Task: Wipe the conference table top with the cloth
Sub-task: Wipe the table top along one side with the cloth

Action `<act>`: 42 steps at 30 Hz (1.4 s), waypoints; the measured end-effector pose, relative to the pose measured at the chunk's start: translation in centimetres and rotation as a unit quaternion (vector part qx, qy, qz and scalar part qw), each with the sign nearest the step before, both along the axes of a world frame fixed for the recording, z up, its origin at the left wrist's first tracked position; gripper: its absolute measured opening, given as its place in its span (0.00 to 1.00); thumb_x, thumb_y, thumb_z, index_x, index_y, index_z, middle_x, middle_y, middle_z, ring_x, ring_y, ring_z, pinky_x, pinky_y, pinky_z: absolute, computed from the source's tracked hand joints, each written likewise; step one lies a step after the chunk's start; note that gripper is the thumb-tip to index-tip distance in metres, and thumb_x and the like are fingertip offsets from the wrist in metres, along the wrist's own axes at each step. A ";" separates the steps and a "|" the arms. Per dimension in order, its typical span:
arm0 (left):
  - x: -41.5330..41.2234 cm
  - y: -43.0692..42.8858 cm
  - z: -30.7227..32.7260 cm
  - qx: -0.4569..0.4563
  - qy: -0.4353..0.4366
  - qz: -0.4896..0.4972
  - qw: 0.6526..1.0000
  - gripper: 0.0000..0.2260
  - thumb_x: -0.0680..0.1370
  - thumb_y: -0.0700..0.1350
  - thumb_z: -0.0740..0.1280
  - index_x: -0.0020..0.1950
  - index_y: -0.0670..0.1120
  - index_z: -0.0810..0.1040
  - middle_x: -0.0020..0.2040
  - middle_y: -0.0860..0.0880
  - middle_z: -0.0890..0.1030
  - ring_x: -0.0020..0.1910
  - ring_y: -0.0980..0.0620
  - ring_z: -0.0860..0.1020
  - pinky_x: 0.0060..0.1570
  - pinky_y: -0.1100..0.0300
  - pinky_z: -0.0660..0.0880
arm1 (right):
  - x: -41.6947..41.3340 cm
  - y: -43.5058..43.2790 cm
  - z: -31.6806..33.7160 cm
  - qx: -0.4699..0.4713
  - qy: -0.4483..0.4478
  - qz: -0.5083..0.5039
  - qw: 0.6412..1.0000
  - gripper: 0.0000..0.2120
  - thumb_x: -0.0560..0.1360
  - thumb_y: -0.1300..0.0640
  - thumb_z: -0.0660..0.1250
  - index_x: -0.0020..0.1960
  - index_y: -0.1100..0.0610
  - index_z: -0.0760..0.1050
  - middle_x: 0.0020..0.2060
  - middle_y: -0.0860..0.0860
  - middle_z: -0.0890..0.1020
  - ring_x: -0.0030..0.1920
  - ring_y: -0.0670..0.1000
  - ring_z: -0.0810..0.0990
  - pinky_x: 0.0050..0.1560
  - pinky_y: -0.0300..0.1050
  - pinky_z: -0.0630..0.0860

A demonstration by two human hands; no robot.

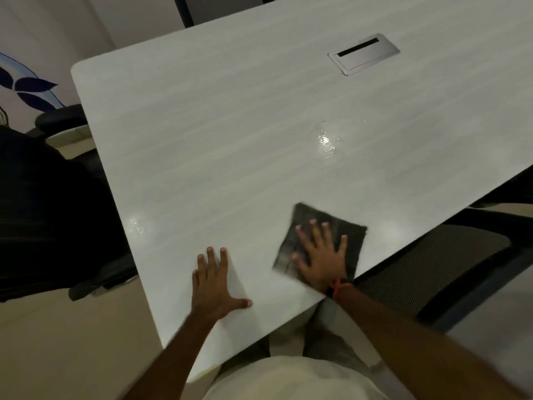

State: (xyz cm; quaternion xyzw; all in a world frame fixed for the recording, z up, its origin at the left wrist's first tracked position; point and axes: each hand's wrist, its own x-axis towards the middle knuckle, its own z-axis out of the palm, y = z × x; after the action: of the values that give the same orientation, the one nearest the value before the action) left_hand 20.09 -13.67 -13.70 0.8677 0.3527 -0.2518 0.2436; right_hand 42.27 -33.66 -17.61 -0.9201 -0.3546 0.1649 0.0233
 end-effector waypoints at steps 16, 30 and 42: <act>7.3 -13.1 0.4 0.008 0.033 0.121 0.992 0.61 0.63 0.77 0.67 0.77 0.55 0.28 0.78 0.45 0.28 0.76 0.33 0.33 0.74 0.33 0.45 | 13.5 -7.1 -0.2 0.010 0.017 -0.032 0.999 0.36 0.78 0.28 0.46 0.81 0.36 0.39 0.83 0.49 0.42 0.82 0.58 0.39 0.74 0.76 0.36; 16.0 -11.4 0.0 -0.013 0.027 0.106 0.994 0.59 0.64 0.75 0.68 0.78 0.56 0.30 0.78 0.47 0.28 0.75 0.31 0.31 0.71 0.30 0.45 | 18.4 -9.6 0.3 -0.030 0.003 0.045 0.999 0.38 0.74 0.24 0.46 0.80 0.32 0.37 0.83 0.46 0.41 0.82 0.56 0.37 0.74 0.76 0.38; 20.9 -8.1 -0.1 -0.003 0.028 0.123 0.992 0.57 0.66 0.73 0.69 0.78 0.59 0.33 0.79 0.47 0.31 0.76 0.31 0.33 0.72 0.29 0.47 | 17.0 -8.5 0.5 -0.007 0.033 0.200 0.979 0.38 0.76 0.24 0.48 0.81 0.35 0.44 0.83 0.48 0.45 0.82 0.60 0.43 0.73 0.77 0.41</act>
State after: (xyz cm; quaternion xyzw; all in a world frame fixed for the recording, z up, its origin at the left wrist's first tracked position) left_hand 41.03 -21.75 -13.82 0.8099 0.4626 -0.2446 0.2651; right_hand 59.26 -42.12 -17.10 -0.8246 -0.5296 0.1988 -0.0051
